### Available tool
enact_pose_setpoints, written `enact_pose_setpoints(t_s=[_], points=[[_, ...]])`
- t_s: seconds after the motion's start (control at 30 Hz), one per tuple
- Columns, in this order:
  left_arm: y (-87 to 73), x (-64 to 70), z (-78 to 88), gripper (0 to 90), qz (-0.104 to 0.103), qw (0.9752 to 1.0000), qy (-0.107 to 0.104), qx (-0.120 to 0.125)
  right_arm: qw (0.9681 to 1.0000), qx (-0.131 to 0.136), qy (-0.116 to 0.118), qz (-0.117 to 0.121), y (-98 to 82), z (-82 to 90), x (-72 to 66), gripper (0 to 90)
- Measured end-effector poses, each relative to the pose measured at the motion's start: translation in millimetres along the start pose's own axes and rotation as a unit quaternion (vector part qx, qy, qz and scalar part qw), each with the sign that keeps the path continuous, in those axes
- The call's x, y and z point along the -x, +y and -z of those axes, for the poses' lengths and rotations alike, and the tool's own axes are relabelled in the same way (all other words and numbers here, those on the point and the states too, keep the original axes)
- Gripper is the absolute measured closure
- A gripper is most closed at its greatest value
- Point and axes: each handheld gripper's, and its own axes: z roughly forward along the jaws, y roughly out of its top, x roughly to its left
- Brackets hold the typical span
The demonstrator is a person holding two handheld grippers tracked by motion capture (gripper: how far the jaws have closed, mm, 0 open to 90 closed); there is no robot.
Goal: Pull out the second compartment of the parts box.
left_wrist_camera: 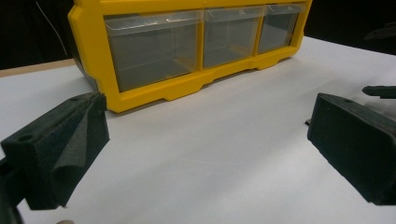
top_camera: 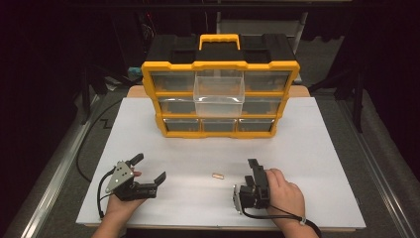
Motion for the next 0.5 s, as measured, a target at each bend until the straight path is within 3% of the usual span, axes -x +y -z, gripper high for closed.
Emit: enact_pose_setpoints(t_s=[0.5], points=[[0.1,0.1,0.4,0.3,-0.001,1.0000,0.000,0.000,0.9998,0.012,-0.012,0.010,-7.1,4.0,4.1,0.0]])
